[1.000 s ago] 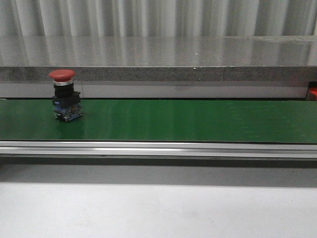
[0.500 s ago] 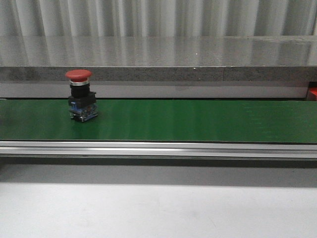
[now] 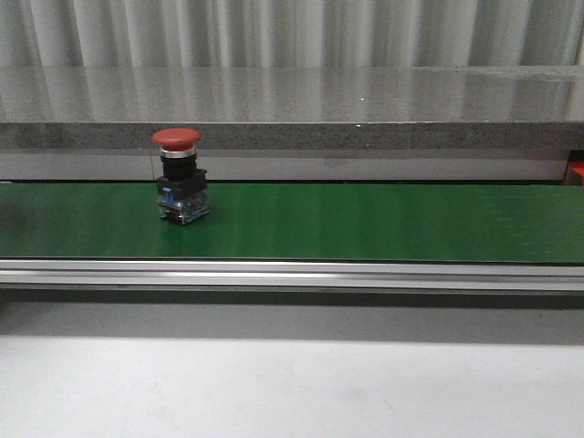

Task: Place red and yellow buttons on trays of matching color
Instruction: 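Set the yellow button on the conveyor and open the left gripper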

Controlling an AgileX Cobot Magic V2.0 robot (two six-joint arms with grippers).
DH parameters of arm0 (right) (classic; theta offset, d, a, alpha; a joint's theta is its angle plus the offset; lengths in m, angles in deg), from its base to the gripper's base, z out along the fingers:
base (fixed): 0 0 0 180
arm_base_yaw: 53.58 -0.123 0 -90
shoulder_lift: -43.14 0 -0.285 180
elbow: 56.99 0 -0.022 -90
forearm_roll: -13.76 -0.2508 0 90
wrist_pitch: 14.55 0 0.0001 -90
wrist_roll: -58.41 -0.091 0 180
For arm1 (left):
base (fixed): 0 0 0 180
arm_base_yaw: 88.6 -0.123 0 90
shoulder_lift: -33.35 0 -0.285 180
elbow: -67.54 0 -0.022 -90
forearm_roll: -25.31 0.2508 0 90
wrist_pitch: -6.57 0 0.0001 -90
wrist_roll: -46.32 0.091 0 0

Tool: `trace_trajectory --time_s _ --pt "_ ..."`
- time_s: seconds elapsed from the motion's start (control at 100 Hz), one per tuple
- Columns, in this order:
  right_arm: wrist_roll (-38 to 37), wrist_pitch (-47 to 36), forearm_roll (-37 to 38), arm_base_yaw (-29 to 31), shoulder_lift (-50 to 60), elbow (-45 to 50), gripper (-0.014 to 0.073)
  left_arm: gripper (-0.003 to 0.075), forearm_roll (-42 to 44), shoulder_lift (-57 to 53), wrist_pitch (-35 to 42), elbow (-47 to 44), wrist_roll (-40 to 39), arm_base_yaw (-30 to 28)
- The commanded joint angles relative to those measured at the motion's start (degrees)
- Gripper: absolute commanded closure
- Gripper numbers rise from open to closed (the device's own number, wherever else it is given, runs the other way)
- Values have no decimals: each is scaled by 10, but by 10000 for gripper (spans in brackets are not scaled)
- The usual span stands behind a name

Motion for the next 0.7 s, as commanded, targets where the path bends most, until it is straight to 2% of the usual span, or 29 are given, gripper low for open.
trace_trajectory --time_s 0.0,0.26,0.45,0.69 --pt "5 -40 2 -1 6 -19 662 49 -5 -42 19 12 3 9" --pt "5 -40 2 -1 6 -19 662 104 -4 -152 10 2 5 76" --pt "5 -40 2 -1 6 -19 662 104 -6 -274 57 -60 -1 131" --pt "5 -40 2 -1 6 -19 662 112 -8 -420 71 -155 -2 133"
